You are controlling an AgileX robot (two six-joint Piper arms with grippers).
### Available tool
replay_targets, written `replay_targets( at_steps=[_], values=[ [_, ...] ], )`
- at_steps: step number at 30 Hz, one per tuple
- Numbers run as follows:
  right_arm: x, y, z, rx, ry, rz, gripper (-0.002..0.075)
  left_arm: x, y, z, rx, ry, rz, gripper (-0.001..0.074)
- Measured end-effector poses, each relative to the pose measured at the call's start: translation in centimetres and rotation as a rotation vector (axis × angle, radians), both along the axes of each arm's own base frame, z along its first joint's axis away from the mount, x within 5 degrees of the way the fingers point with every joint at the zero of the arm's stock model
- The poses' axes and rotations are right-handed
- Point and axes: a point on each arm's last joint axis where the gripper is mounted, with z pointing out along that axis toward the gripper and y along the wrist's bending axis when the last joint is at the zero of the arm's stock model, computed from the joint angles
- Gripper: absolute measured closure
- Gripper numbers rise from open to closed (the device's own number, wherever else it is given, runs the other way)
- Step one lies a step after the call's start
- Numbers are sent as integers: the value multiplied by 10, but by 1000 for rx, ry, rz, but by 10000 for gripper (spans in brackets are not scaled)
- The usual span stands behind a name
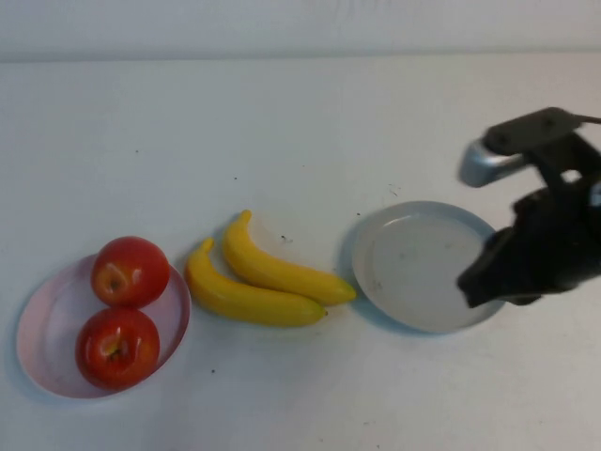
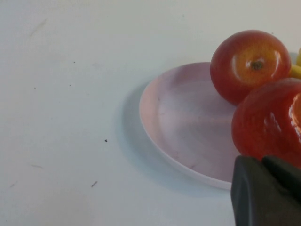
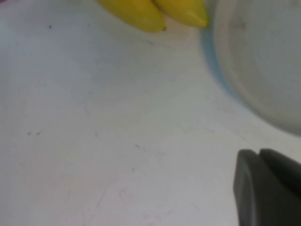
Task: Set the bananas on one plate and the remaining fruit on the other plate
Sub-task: Put another type of fruit in the right plate
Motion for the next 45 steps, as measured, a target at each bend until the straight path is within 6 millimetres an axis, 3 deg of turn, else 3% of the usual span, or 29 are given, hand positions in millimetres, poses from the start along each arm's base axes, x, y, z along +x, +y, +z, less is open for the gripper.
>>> replay_targets(
  at_steps=[6,16,19,24,27,30,36,45],
  values=[
    [37,70,-7,-74,-18,251,743,0,0,0,0,0,0,736],
    [85,126,-2,-99,-107,416,729,0,0,0,0,0,0,736],
    [94,145,-12,-124,-112,498,681,0,0,0,2,0,0,736],
    [108,175,-32,-155,-107,606,507,0,0,0,2,0,0,736],
    [117,186,-48,-171,-98,631,415,0,0,0,2,0,0,736],
    [122,191,-62,-191,-80,652,370,0,0,0,2,0,0,736],
    [130,196,-87,-214,-63,655,351,0,0,0,2,0,0,736],
    [141,200,-100,-234,-132,637,351,0,0,0,2,0,0,736]
  ],
)
